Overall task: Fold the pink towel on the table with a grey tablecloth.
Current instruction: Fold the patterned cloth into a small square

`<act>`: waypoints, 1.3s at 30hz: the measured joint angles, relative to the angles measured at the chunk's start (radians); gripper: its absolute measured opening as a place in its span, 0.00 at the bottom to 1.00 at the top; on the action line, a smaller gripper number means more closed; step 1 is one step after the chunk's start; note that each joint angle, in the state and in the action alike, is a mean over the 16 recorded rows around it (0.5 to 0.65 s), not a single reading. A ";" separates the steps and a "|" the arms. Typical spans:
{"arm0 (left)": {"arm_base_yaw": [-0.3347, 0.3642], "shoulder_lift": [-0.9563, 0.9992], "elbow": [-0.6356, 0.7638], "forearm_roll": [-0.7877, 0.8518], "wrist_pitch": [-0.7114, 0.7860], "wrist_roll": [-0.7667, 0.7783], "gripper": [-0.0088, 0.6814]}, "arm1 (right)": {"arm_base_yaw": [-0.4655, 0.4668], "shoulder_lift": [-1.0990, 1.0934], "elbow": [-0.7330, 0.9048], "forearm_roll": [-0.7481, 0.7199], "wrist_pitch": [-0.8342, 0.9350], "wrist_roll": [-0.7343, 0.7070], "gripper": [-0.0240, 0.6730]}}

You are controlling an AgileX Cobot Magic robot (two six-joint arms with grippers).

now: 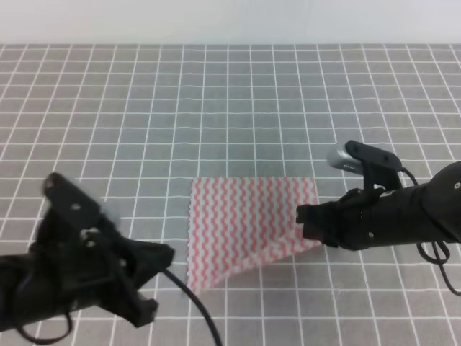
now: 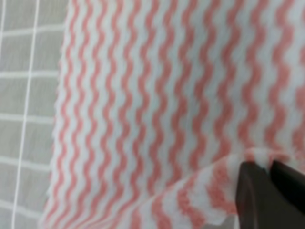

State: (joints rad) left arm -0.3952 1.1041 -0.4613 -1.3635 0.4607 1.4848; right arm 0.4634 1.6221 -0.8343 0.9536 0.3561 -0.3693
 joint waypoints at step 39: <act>-0.116 0.432 -0.083 -0.336 -0.105 0.883 0.61 | 0.000 0.006 -0.007 0.005 -0.047 -0.013 0.01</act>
State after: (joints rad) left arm -0.5115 1.5365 -0.5439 -1.6993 0.3553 2.3674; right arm 0.4633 1.6281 -0.8411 0.9583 0.3095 -0.3823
